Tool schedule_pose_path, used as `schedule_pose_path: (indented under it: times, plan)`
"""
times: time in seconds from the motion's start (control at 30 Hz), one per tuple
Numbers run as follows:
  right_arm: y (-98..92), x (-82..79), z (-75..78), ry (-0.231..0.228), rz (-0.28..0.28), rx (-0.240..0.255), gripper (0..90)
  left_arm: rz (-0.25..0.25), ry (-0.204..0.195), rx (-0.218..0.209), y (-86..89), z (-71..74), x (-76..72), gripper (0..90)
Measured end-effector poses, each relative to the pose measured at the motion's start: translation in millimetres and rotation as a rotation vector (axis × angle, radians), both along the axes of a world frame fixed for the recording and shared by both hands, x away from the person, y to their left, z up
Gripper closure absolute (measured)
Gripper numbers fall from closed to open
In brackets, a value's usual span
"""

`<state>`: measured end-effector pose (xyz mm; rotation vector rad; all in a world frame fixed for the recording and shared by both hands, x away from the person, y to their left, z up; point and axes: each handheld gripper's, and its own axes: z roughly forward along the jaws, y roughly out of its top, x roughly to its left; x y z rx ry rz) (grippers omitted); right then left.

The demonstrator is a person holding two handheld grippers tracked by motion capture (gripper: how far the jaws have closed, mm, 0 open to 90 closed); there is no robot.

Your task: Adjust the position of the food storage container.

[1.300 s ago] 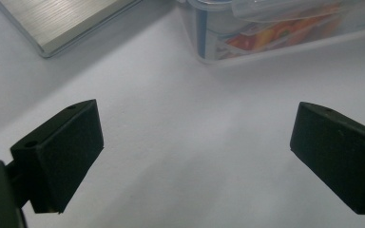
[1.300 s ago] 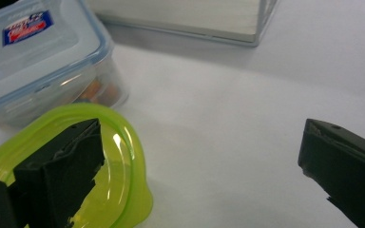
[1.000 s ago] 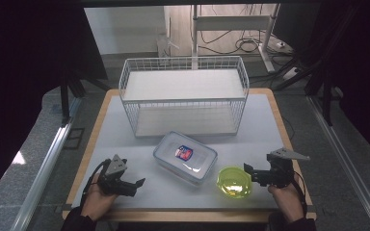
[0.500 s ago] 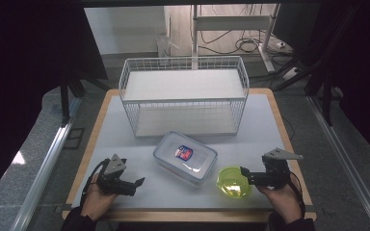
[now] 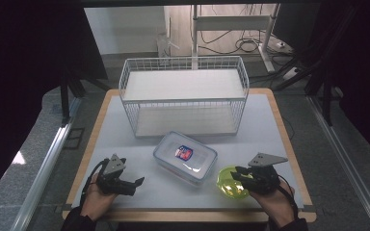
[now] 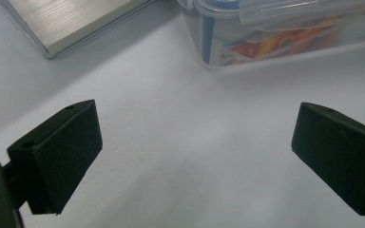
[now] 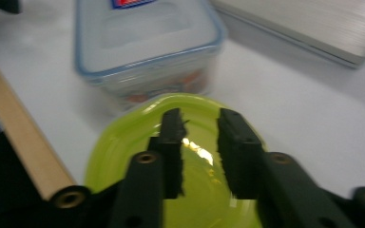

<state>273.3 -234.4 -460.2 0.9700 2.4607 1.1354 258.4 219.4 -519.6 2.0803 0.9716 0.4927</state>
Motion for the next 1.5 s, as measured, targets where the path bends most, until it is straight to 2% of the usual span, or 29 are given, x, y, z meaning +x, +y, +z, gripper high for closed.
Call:
schedule_pose_path:
  times: [0.03,0.07,0.1,0.13,0.17,0.33,0.43,0.6,0.63,0.73,0.87,0.93,0.97,1.07,1.3,1.5]
  plan:
    - [2.4,-1.3,-0.1,0.003,0.018,-0.007,80.1,0.001,0.000,-0.001,0.0,0.0,0.0,2.8]
    - [2.4,-1.3,-0.1,0.003,0.018,-0.007,80.1,0.001,0.000,-0.001,0.0,0.0,0.0,2.8]
    - [7.7,-4.5,-0.7,0.010,0.058,-0.011,87.2,0.001,0.000,0.000,0.0,0.0,0.0,2.8]
    - [7.7,-4.5,-0.7,0.010,0.058,-0.011,87.2,0.000,0.001,-0.001,0.0,-0.1,0.0,2.8]
    - [11.1,-6.9,0.0,0.019,0.082,-0.002,90.0,-0.002,0.002,0.001,-0.2,-0.2,0.1,2.9]
    - [18.6,-13.2,2.8,0.029,0.119,0.014,90.0,-0.003,0.001,0.003,-0.4,-0.2,0.0,3.0]
    - [27.6,-18.4,1.1,0.054,0.168,0.020,90.0,-0.004,-0.001,0.005,-0.8,-0.3,-0.1,3.0]
    - [36.6,-22.8,-3.4,0.085,0.222,0.008,90.0,-0.005,-0.001,0.009,-0.9,-0.4,-0.1,3.0]
    - [40.1,-23.9,-6.0,0.093,0.233,-0.013,90.0,-0.006,-0.001,0.008,-1.0,-0.5,-0.2,3.0]
    - [41.2,-23.1,-9.0,0.110,0.234,-0.034,90.0,-0.007,-0.002,0.009,-1.1,-0.5,-0.2,3.0]
    - [39.8,-21.5,-9.9,0.124,0.244,-0.025,90.0,-0.008,-0.002,0.010,-1.2,-0.7,-0.1,3.0]
    - [40.1,-21.1,-11.0,0.130,0.248,-0.041,90.0,-0.010,-0.002,0.014,-1.2,-0.7,-0.1,3.0]
    - [39.7,-20.0,-13.9,0.137,0.233,-0.072,90.0,-0.010,-0.003,0.010,-1.5,-0.8,-0.3,3.0]
    - [34.5,-16.4,-15.2,0.145,0.212,-0.071,90.0,-0.011,-0.004,0.011,-1.8,-1.1,-0.2,3.0]
    - [22.2,-10.9,-12.6,0.129,0.167,-0.059,90.0,-0.014,-0.002,0.014,-2.4,-1.4,-0.2,3.0]
    - [10.3,-4.0,-14.4,0.139,0.118,-0.058,90.0,-0.017,0.000,0.016,-2.5,-1.8,0.1,3.0]
